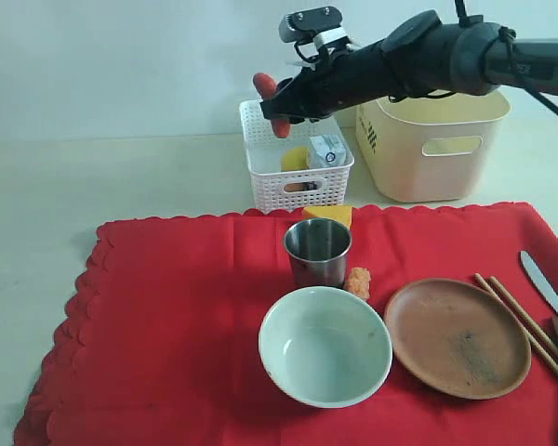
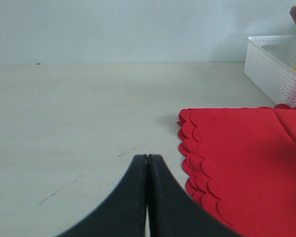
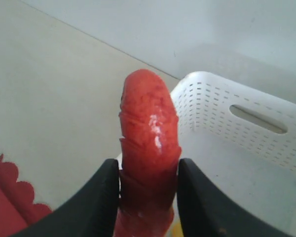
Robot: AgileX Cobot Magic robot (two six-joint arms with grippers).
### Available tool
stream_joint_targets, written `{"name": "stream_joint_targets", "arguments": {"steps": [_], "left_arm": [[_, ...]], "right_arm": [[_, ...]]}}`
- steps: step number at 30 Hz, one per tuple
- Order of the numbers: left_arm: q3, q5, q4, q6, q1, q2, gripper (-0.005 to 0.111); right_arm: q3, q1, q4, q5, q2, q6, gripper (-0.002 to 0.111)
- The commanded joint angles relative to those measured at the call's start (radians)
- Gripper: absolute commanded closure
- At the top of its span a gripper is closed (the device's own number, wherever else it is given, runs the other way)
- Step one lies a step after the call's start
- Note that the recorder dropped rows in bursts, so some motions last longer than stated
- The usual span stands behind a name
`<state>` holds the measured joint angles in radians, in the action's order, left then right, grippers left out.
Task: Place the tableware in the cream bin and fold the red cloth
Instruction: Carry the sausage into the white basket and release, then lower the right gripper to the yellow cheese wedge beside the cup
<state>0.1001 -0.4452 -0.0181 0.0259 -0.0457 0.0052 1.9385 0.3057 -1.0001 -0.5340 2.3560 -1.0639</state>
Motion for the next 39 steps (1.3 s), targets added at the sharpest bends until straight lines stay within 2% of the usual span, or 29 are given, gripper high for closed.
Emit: {"name": "stream_joint_targets", "arguments": {"steps": [1, 5, 7, 12, 14, 16, 22, 29, 39], "left_arm": [[-0.002, 0.012, 0.004, -0.001, 0.001, -0.005, 0.107], [-0.002, 0.012, 0.004, -0.001, 0.001, -0.005, 0.107], [-0.002, 0.012, 0.004, -0.001, 0.001, -0.005, 0.107], [-0.002, 0.012, 0.004, -0.001, 0.001, -0.005, 0.107], [-0.002, 0.012, 0.004, -0.001, 0.001, -0.005, 0.107], [-0.002, 0.012, 0.004, -0.001, 0.001, -0.005, 0.107], [-0.002, 0.012, 0.004, -0.001, 0.001, -0.005, 0.107], [-0.002, 0.012, 0.004, -0.001, 0.001, -0.005, 0.107], [-0.002, 0.012, 0.004, -0.001, 0.001, -0.005, 0.107]], "right_arm": [[0.062, 0.002, -0.019, -0.055, 0.058, -0.003, 0.108], [0.084, 0.002, -0.015, -0.037, 0.106, -0.003, 0.106], [0.084, 0.002, -0.016, -0.030, 0.120, -0.003, 0.097], [0.084, 0.002, -0.016, -0.017, 0.120, -0.003, 0.060], [0.084, 0.000, -0.016, -0.011, 0.118, -0.001, 0.051], [0.084, -0.002, -0.008, -0.009, 0.112, 0.023, 0.047], [0.084, -0.015, 0.164, -0.032, 0.038, 0.208, 0.045], [0.084, -0.023, 0.311, -0.172, -0.071, 0.347, 0.045], [0.084, -0.023, 0.468, -0.375, -0.190, 0.503, 0.054]]}}
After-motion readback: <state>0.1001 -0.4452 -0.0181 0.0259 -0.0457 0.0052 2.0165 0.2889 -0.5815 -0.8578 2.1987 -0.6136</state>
